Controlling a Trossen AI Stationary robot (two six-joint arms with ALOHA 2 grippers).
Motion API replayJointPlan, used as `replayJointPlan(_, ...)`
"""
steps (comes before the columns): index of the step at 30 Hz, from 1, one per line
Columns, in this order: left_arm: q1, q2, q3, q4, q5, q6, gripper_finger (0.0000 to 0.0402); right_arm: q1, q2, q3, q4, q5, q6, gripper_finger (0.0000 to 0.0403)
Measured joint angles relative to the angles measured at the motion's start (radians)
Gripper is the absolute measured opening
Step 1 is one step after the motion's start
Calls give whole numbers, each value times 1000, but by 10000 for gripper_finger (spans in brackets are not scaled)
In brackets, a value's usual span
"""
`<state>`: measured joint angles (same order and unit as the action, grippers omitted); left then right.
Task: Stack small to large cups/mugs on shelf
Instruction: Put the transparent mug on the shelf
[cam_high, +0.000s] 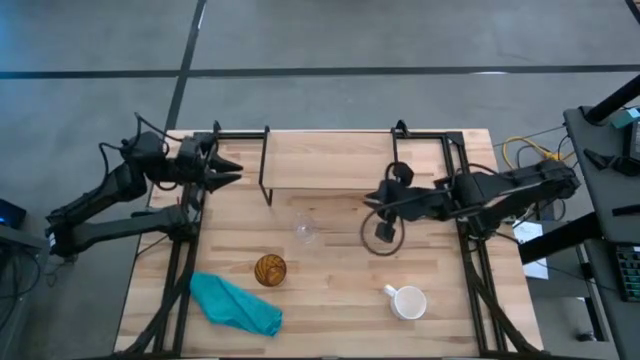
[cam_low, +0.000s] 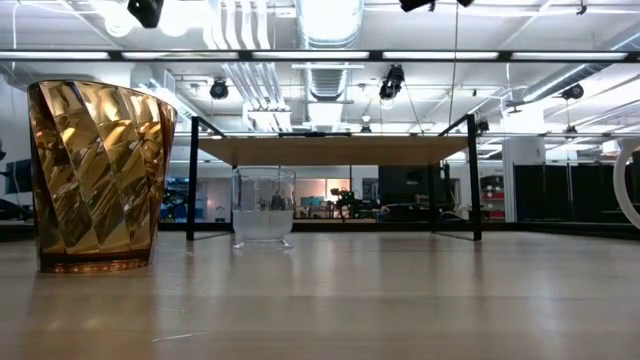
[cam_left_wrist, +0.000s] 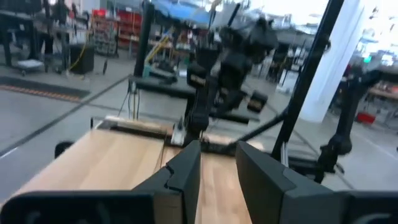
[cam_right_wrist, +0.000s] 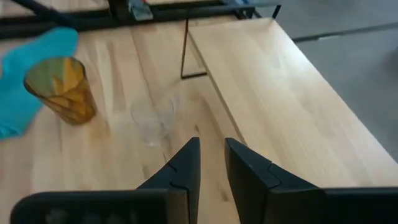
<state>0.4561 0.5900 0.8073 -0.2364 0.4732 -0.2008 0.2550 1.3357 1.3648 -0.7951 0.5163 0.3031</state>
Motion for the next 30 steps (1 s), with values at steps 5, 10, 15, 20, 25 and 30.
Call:
replayJointPlan(5, 0, -10, 3, 20, 0, -28, 89, 0, 108, 113, -121, 0, 0, 68)
replayJointPlan(10, 0, -24, 0, 37, 4, -123, 89, 0, 187, 149, -143, 0, 4, 68)
replayJointPlan(15, 0, -9, -10, 20, 58, -69, 89, 0, 235, 154, -141, 0, 38, 68)
replayJointPlan(20, -1, 89, -7, -68, 110, -75, 89, 0, 246, 154, -140, 0, 45, 68)
replayJointPlan(25, -17, 233, 4, -67, 233, -77, 89, 0, 239, 154, -134, 0, 45, 68)
replayJointPlan(30, -81, 383, 43, -71, 247, -16, 89, 0, 225, 154, -135, 0, 45, 68)
